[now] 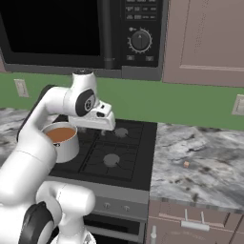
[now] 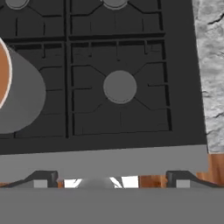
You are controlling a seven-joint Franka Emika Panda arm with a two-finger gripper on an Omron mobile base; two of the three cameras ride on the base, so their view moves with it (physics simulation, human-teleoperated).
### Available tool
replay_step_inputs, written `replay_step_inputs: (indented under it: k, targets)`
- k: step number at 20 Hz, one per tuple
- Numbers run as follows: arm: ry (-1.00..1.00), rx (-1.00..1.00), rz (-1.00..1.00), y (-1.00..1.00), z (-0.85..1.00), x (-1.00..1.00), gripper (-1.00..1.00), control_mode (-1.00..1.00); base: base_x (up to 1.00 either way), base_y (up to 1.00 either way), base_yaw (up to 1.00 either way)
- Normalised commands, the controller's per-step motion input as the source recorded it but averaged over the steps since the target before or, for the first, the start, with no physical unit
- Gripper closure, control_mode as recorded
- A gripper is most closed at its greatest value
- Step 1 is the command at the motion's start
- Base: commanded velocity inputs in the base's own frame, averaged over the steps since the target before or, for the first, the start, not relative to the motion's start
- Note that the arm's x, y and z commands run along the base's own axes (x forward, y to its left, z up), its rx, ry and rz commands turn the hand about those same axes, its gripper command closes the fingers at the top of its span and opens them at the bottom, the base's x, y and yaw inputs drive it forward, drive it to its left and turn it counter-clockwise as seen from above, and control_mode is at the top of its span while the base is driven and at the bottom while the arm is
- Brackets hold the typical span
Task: Pick up the sugar cube(s) and place them in the saucepan with hot chocolate.
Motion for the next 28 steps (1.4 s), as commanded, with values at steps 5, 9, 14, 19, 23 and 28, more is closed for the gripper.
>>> replay_step_inputs:
  k: [5,9,14,19,23,28]
  targets:
    - [0.15,-0.01,-0.15,-0.66,-0.47,0.00,-1.00,-1.00,0.00,0.00,0.00]
    - [0.25,0.00,-0.19,-0.82,-0.43,0.00,-1.00,-1.00,0.00,0.00,0.00]
    - [0.04,0.07,-0.12,-0.83,-0.37,0.00,-1.00,-1.00,0.00,0.00,0.00]
    - [-0.01,0.06,-0.03,-0.74,-0.40,0.01,-1.00,-1.00,0.00,0.00,0.00]
    - [-0.01,0.06,0.00,-0.79,-0.20,0.39,-1.00,-1.00,0.00,0.00,0.00]
    - [0.00,0.04,0.06,-0.68,-0.08,0.59,-1.00,-1.00,0.00,0.00,0.00]
